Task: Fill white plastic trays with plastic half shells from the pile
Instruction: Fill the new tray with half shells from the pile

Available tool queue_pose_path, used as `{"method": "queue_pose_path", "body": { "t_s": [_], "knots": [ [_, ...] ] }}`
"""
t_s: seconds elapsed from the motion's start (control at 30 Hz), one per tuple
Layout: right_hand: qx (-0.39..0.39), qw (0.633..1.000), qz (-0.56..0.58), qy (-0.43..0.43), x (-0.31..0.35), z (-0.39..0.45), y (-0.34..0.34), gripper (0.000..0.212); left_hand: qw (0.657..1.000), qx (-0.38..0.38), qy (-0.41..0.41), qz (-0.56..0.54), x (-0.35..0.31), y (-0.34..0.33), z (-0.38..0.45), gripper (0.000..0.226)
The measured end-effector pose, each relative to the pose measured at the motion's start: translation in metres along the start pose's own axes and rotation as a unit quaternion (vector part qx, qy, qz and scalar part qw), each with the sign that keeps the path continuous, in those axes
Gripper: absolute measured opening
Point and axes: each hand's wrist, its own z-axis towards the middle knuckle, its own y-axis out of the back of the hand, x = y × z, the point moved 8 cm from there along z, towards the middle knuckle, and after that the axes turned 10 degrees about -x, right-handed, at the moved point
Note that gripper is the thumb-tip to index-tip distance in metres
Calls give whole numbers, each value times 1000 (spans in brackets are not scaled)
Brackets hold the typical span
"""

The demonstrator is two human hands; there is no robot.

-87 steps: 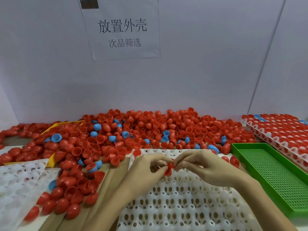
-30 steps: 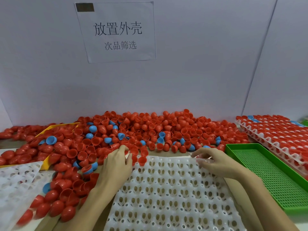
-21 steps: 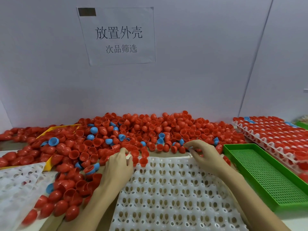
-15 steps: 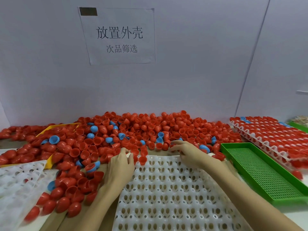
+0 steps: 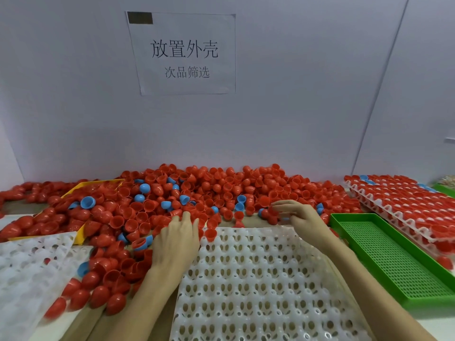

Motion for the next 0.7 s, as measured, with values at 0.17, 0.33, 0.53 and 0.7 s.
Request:
{"method": "queue_pose_path", "body": {
  "t_s": [0.17, 0.33, 0.53, 0.7],
  "knots": [
    [55, 977, 204, -28, 2, -27, 2, 59, 971, -118, -183, -99, -50, 29, -8, 19],
    [118, 963, 241, -7, 19, -41, -4, 46, 906, -59, -271, -319, -92, 31, -25, 35],
    [190, 952, 239, 28, 49, -61, -23, 28, 893, -12, -132, -431, -89, 25, -25, 7],
    [213, 944, 249, 30, 53, -66, -30, 30, 864, 107, 0, -491, -72, 10, -15, 5]
  ]
}}
